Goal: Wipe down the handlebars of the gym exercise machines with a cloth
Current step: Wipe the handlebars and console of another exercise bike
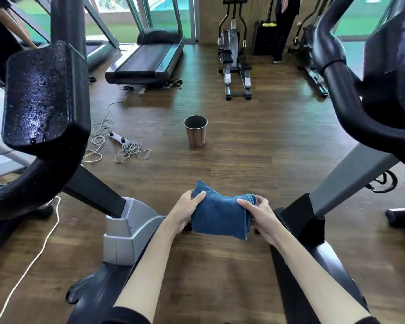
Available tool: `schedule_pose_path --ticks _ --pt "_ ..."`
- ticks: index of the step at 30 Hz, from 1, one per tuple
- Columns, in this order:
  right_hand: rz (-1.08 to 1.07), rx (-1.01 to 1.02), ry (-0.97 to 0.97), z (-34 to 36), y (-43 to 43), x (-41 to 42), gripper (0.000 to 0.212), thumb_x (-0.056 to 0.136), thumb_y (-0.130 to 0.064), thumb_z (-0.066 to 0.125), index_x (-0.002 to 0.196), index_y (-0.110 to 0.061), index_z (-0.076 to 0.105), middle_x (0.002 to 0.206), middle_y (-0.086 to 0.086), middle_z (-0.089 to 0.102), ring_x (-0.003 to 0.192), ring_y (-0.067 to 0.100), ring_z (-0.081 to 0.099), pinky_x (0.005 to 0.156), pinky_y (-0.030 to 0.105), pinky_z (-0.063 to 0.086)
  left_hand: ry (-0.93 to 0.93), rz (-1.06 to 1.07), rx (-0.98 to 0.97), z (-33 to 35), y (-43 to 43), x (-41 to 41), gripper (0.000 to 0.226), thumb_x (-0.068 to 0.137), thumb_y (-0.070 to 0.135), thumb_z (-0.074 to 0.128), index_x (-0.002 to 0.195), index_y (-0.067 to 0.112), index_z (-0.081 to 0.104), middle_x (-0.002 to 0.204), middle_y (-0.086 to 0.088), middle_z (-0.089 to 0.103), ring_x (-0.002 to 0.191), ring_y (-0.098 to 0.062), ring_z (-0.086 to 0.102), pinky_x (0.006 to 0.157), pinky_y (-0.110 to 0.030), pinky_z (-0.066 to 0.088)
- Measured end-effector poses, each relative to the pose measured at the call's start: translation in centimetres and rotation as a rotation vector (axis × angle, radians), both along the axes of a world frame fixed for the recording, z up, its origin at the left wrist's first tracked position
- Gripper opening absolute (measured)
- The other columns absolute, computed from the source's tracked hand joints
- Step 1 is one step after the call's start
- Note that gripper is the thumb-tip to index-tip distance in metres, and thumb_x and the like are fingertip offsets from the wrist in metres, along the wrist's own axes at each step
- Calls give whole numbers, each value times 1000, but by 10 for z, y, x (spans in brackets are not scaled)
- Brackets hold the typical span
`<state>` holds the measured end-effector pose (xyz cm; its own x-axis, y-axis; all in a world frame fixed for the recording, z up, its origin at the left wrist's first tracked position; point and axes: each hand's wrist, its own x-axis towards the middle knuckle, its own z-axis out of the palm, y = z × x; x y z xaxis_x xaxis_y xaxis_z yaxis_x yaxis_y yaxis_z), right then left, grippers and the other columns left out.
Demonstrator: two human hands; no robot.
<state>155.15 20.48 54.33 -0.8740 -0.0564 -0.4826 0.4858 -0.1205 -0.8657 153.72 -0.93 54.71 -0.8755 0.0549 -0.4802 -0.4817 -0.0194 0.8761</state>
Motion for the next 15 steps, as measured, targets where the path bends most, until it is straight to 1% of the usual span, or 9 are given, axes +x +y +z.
schedule_pose_path --ticks 2,4,5,6,8,10,11,13,15 --pt "-26 13 54 -2 3 -1 77 79 -25 79 132 -38 26 108 13 69 96 23 70 76 31 55 -11 -25 -45 -2 -4 0 65 89 33 66 140 7 34 119 -4 65 102 -16 65 89 -37 53" --pt "64 -10 108 -2 6 0 79 77 -18 80 135 -41 32 111 14 67 98 25 69 81 34 57 2 -70 -83 -5 -9 1 102 77 31 78 151 18 9 121 -4 64 108 -19 64 98 -44 49" --pt "126 13 126 -2 8 0 79 75 -16 82 136 -40 38 115 12 65 100 23 68 84 35 57 31 -117 -106 -6 -12 2 110 72 28 82 151 23 6 120 -4 65 108 -20 64 100 -45 47" --pt "189 74 142 -1 9 1 77 73 -16 83 135 -39 43 117 8 62 102 20 67 86 35 57 74 -178 -139 -6 -13 2 110 69 24 84 150 29 10 120 -5 64 110 -19 63 101 -44 47" --pt "289 267 195 -2 9 0 70 72 -16 84 131 -34 51 119 1 59 104 15 64 91 34 55 177 -317 -313 -6 -14 2 98 63 27 86 143 38 29 126 -1 58 117 -15 57 105 -37 44" --pt "327 459 289 -3 7 -3 56 72 -15 83 121 -29 59 114 -7 61 105 10 61 96 33 51 265 -421 -547 -6 -11 2 85 61 31 84 136 36 44 129 2 53 121 -12 49 106 -29 38" --pt "325 542 328 -4 6 -5 47 72 -16 82 113 -28 63 109 -11 64 104 9 60 95 29 49 303 -448 -638 -6 -9 3 78 64 29 83 133 33 48 127 2 52 119 -12 47 103 -23 35" --pt "313 644 360 -2 5 -7 32 72 -20 81 100 -27 67 101 -11 67 100 9 61 89 24 47 362 -453 -743 -6 -5 5 64 72 24 80 130 27 52 119 0 50 111 -11 45 95 -19 32" --pt "305 699 377 -1 5 -10 25 72 -22 81 94 -25 68 99 -5 66 97 12 60 84 23 46 407 -435 -780 -4 -3 6 52 77 23 76 125 25 56 109 0 48 102 -10 45 94 -21 35"
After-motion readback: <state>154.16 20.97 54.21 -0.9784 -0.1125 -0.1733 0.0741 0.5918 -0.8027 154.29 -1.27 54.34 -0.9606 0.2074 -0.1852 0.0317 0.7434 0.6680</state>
